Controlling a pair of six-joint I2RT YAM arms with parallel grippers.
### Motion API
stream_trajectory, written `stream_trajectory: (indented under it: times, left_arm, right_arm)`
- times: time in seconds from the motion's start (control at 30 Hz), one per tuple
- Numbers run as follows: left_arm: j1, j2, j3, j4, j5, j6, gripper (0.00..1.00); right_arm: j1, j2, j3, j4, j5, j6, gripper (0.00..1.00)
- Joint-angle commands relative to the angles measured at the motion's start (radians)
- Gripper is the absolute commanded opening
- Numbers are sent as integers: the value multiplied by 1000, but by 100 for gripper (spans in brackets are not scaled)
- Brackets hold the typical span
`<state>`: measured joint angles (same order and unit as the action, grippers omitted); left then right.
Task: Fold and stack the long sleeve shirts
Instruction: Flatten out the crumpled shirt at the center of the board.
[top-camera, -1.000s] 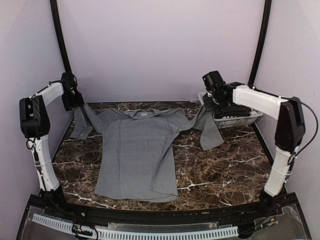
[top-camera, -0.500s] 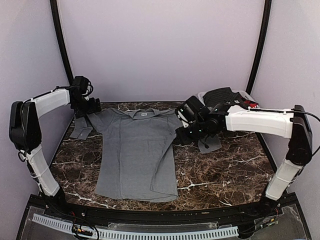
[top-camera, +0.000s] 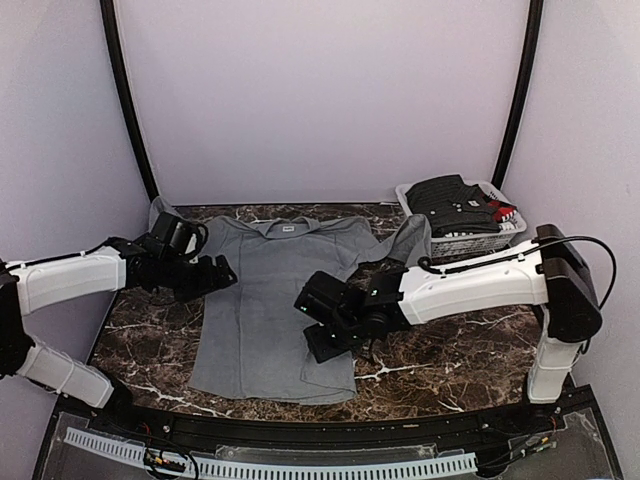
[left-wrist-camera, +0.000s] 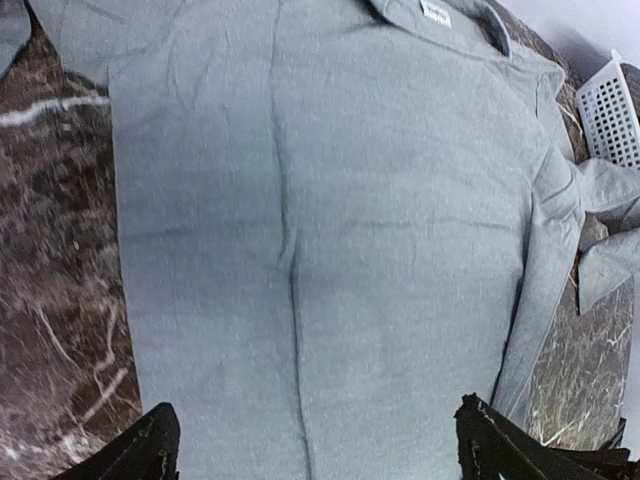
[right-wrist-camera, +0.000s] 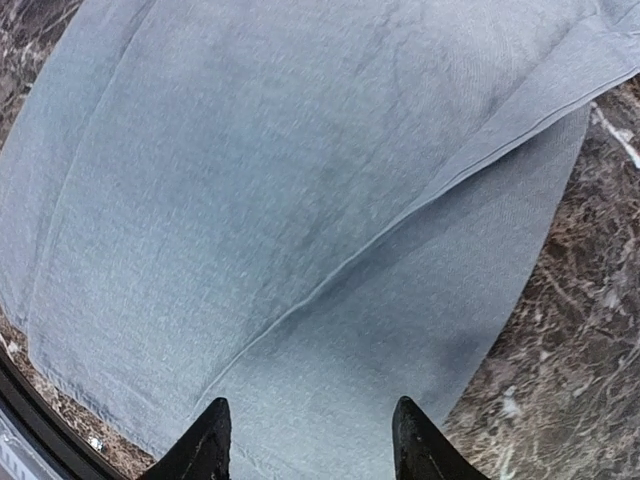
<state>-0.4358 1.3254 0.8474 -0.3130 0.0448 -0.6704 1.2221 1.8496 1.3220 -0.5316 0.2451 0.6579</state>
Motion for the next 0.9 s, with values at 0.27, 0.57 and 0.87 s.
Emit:
stream_trajectory:
  times: [0.27,0.57,0.87]
  left_arm:
    - [-205,-135,-250,154,65,-242,95]
    - [-225,-141,-323,189,50,-292,95]
    - [-225,-155,-414,214,44,-380,95]
  right_arm:
    - [163,142,108,-68,53,103,50]
    - [176,242,204,-160,136,122,44]
    - [175,259,231,-178,176,117,23]
